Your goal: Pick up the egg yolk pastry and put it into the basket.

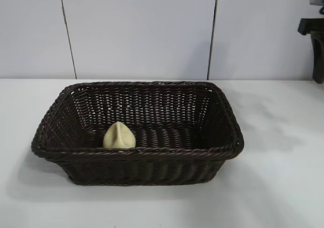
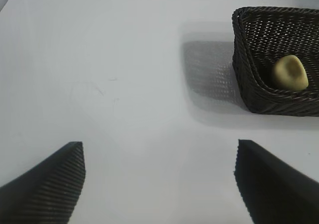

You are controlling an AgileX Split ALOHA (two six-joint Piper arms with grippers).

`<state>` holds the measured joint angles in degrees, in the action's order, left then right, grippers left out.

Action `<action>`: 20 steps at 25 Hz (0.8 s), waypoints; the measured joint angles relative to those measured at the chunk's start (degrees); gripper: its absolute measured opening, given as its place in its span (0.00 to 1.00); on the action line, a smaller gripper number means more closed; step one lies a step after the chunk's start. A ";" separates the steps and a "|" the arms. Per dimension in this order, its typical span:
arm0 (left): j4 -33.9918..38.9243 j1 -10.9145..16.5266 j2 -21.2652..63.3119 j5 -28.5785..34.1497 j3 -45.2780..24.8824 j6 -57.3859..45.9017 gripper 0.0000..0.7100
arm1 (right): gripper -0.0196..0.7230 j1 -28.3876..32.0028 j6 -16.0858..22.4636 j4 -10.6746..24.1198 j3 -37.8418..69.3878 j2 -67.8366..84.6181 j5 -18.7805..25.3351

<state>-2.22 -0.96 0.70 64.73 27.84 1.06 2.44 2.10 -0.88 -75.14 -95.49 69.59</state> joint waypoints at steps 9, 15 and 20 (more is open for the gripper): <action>0.00 0.00 0.00 0.00 0.00 0.00 0.84 | 0.68 0.00 -1.27 -0.19 25.82 26.62 -3.92; 0.00 0.00 0.00 0.00 0.00 0.00 0.84 | 0.68 0.00 -3.08 -0.19 39.82 46.95 -9.35; 0.00 0.00 0.00 0.00 0.00 0.00 0.84 | 0.68 0.00 -3.67 -0.19 46.62 63.53 -10.48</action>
<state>-2.22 -0.96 0.70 64.73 27.84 1.06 2.44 -1.57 -1.07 -28.51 -31.96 59.11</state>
